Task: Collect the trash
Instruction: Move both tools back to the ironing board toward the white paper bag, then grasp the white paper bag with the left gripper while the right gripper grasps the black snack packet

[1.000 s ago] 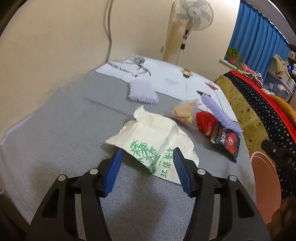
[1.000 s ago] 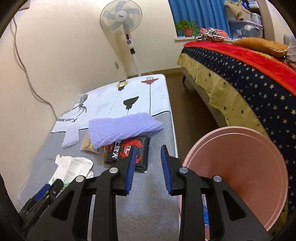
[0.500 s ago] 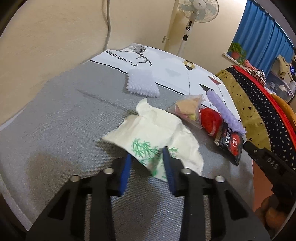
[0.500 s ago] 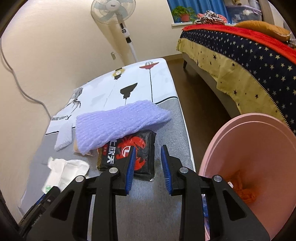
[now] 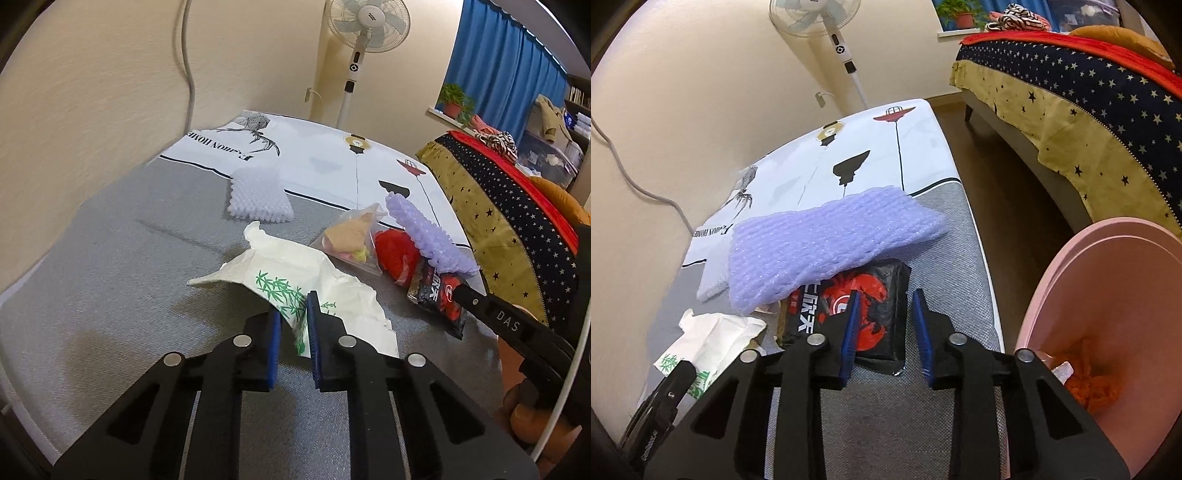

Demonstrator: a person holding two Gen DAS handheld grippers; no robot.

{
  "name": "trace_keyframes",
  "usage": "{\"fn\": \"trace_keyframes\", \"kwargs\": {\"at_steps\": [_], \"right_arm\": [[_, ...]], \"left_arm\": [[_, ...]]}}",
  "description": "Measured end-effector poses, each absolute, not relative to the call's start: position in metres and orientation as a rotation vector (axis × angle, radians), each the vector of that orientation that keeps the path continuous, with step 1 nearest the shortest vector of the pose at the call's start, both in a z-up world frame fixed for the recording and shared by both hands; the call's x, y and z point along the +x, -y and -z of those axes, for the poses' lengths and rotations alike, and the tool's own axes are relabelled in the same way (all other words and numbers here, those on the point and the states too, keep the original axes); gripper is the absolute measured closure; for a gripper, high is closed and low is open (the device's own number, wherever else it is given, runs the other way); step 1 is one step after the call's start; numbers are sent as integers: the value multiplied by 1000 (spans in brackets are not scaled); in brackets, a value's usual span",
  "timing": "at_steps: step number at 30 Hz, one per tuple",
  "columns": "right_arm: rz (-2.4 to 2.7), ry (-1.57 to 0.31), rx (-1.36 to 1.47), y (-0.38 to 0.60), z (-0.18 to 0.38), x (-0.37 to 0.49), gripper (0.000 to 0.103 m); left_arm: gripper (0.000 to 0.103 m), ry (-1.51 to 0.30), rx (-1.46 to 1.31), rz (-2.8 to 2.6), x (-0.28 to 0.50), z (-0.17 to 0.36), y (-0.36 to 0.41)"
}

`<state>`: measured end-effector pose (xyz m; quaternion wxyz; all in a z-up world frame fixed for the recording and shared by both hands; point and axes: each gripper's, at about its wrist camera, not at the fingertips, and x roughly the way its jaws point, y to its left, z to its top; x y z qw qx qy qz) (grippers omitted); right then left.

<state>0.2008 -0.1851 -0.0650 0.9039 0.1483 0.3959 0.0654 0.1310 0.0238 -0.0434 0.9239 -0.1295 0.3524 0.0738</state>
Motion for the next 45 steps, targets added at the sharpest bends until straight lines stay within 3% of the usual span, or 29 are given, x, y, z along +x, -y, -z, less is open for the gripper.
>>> {"fn": "trace_keyframes", "kwargs": {"at_steps": [4,16,19,23,27,38,41,43,45], "right_arm": [[-144,-806,298,184,62,198,101],[-160,-713,244,186,32,175,103],[-136,-730,269,194,35,172,96],[-146,-779,327,202,48,172,94],[-164,-786,339,201,52,175,71],[-229,-850,361,186,67,195,71],[-253,-861,362,182,69,197,77],[-256,-854,349,180,67,196,94],[-258,-845,339,180,64,194,103]], "left_arm": [[90,-720,-267,-148,132,44,-23],[96,-690,-248,-139,125,37,-19],[97,-696,-251,-144,121,38,-20],[97,-697,-248,-146,115,39,-20],[97,-690,-246,-154,114,38,-23],[97,-691,-250,-152,121,40,-25],[97,-694,-250,-149,122,41,-24],[97,-695,-251,-148,122,41,-24],[98,-694,-250,-147,122,41,-24]]}}
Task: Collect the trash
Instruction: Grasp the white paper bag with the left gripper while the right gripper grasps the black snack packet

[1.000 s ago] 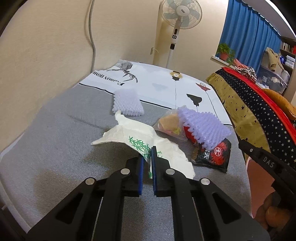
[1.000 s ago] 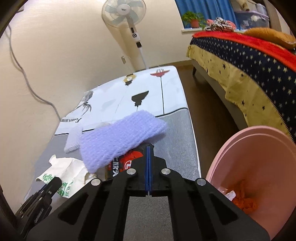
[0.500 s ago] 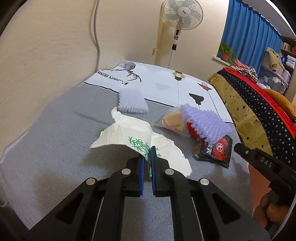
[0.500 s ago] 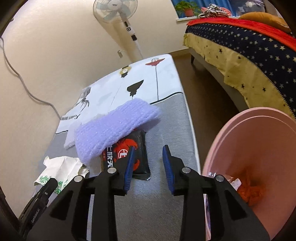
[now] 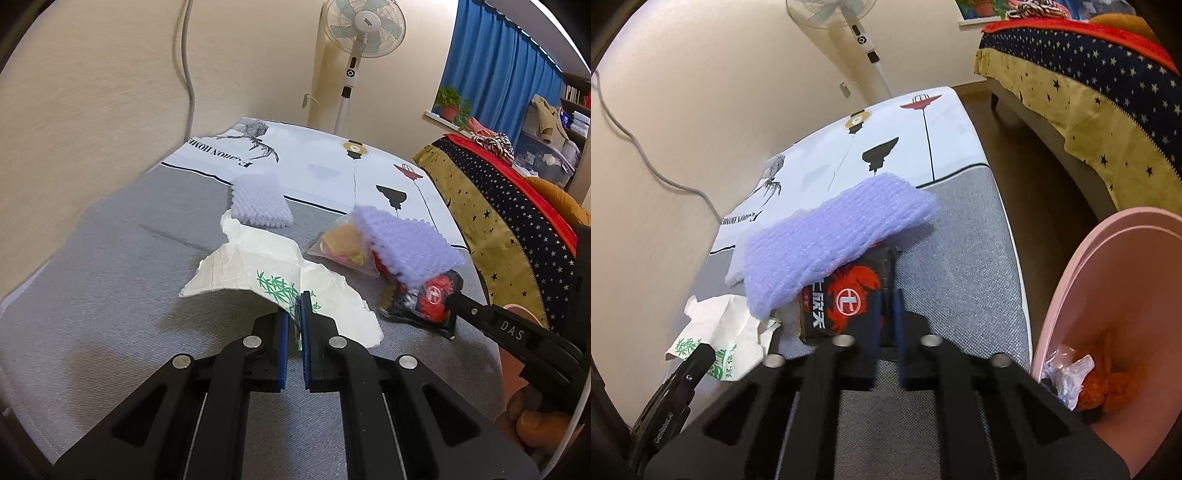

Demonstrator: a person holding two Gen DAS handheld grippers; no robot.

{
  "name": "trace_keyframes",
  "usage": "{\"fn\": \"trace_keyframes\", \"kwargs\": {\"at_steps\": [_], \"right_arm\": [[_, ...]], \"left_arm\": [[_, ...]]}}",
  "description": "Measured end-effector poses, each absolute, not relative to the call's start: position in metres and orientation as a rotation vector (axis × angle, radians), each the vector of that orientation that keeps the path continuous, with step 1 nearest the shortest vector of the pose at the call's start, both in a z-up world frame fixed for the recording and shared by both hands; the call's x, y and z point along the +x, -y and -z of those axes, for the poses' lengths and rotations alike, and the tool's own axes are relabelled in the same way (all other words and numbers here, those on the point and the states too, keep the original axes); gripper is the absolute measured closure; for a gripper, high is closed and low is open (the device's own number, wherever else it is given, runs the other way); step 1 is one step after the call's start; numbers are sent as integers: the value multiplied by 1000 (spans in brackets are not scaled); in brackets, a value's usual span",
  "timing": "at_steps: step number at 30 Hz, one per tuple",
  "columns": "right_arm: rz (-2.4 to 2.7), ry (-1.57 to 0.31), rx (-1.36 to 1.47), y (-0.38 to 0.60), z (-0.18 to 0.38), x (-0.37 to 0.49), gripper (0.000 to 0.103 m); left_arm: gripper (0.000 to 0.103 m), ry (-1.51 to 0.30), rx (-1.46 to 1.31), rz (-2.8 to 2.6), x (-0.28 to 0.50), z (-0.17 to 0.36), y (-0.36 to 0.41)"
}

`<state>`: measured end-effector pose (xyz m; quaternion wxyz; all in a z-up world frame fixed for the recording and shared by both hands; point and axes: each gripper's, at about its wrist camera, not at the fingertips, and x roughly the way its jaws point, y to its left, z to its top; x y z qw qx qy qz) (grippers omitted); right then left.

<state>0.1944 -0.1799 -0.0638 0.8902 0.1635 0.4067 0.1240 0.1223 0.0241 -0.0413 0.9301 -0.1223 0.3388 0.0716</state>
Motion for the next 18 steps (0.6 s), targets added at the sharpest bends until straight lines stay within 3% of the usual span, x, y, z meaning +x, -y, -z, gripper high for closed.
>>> {"fn": "trace_keyframes", "kwargs": {"at_steps": [18], "right_arm": [[-274,-685,218,186,-3,140,103]], "left_arm": [[100,-628,-198,-110,105,18,-8]]}}
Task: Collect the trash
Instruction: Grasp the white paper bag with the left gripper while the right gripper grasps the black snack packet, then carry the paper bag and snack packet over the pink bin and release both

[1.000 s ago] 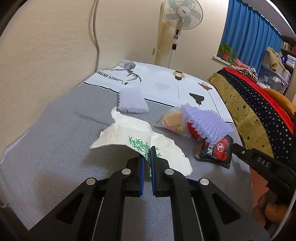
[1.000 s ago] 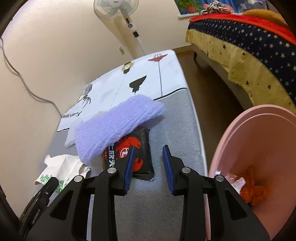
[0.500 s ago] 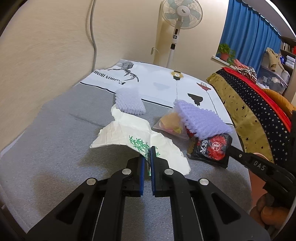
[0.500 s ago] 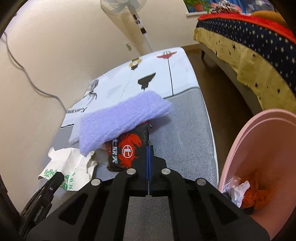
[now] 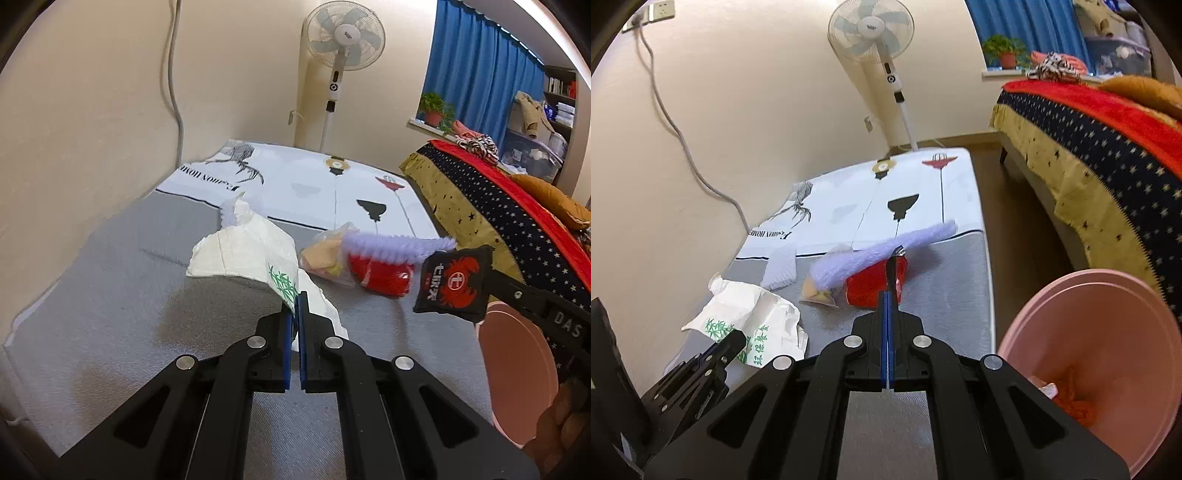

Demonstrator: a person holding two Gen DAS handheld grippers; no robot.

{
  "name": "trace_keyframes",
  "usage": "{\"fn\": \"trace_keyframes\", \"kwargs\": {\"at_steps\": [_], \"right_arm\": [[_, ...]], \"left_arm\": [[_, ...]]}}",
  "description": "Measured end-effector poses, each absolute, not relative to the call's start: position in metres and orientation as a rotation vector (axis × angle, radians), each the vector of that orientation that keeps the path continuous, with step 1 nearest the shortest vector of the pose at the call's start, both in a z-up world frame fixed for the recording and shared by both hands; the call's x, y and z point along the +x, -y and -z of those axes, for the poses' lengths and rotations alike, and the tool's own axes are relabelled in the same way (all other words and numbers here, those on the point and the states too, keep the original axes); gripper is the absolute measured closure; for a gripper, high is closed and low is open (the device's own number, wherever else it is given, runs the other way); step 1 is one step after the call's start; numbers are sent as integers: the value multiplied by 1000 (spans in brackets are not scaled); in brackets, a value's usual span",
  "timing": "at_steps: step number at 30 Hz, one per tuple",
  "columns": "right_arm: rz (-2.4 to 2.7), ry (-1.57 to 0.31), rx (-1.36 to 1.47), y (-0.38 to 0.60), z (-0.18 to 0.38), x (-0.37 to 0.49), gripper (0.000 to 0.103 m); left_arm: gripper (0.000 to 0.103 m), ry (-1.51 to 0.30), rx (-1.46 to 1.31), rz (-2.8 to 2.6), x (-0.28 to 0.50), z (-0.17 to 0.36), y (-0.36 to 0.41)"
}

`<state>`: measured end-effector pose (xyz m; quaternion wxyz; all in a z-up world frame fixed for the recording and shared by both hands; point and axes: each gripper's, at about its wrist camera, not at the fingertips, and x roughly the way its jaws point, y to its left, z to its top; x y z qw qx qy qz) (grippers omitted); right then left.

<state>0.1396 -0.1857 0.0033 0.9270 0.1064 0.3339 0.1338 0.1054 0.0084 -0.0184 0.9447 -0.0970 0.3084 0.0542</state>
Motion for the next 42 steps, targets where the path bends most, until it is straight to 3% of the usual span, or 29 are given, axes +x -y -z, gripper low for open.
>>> {"fn": "trace_keyframes", "kwargs": {"at_steps": [42], "right_arm": [[-14,-533,85,266,-82,36,103]], "left_arm": [[100,-503,-82,126,63,-29,64]]}}
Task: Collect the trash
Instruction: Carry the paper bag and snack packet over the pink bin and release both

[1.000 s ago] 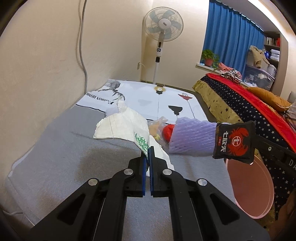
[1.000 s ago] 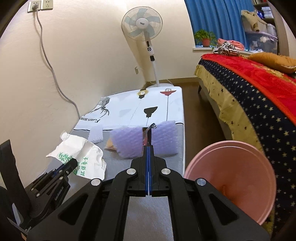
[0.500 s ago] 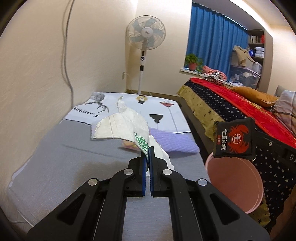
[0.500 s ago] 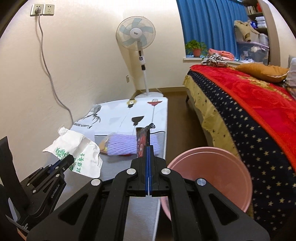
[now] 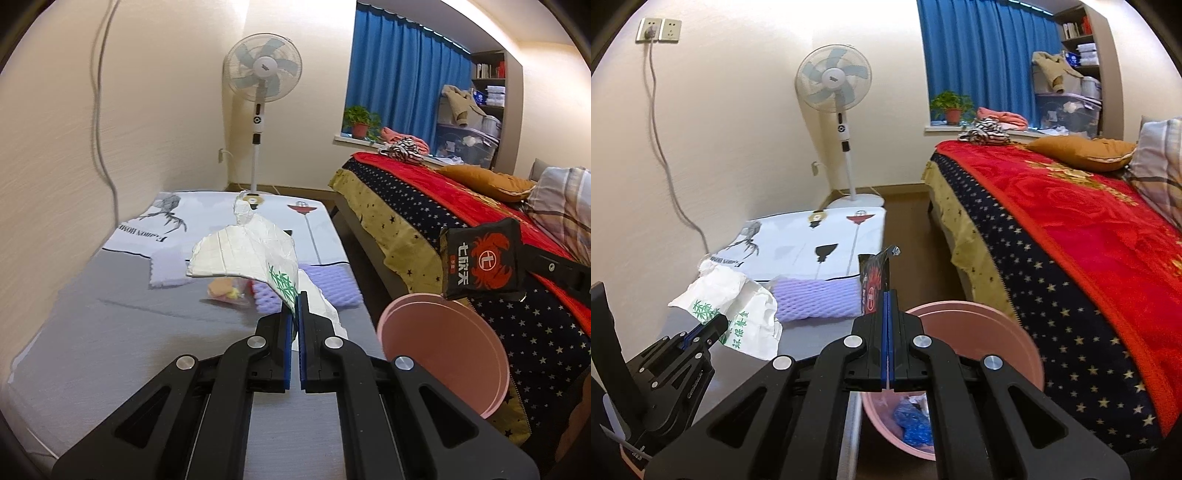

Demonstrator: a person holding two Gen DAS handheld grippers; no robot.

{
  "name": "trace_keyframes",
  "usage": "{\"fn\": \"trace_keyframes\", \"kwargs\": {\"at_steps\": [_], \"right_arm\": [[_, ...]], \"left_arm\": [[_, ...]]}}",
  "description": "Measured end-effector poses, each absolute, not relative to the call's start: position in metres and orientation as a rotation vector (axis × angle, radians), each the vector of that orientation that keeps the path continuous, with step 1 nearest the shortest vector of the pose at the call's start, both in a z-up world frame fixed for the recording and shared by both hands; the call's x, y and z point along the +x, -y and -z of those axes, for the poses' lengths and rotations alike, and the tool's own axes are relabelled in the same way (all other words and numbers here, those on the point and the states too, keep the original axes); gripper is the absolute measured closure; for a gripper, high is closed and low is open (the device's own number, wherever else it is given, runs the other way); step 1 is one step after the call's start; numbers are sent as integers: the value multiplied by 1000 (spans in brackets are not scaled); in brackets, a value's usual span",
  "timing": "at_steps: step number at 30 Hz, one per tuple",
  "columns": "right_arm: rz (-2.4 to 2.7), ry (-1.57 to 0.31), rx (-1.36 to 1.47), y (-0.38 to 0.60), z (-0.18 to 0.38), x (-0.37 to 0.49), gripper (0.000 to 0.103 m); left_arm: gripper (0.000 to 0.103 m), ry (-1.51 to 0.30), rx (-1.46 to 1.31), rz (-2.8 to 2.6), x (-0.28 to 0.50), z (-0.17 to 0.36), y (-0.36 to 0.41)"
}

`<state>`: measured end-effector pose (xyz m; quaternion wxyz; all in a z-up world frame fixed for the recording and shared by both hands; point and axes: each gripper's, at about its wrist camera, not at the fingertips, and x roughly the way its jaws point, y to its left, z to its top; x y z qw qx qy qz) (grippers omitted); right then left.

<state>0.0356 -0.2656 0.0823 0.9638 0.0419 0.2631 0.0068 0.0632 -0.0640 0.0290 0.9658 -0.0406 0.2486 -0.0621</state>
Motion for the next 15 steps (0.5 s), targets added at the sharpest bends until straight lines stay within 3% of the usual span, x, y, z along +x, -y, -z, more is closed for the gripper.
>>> {"fn": "trace_keyframes", "kwargs": {"at_steps": [15], "right_arm": [[144,-533,117,316,-93,25,103]], "left_arm": [[100,-471,-16,273,63,-29,114]]}}
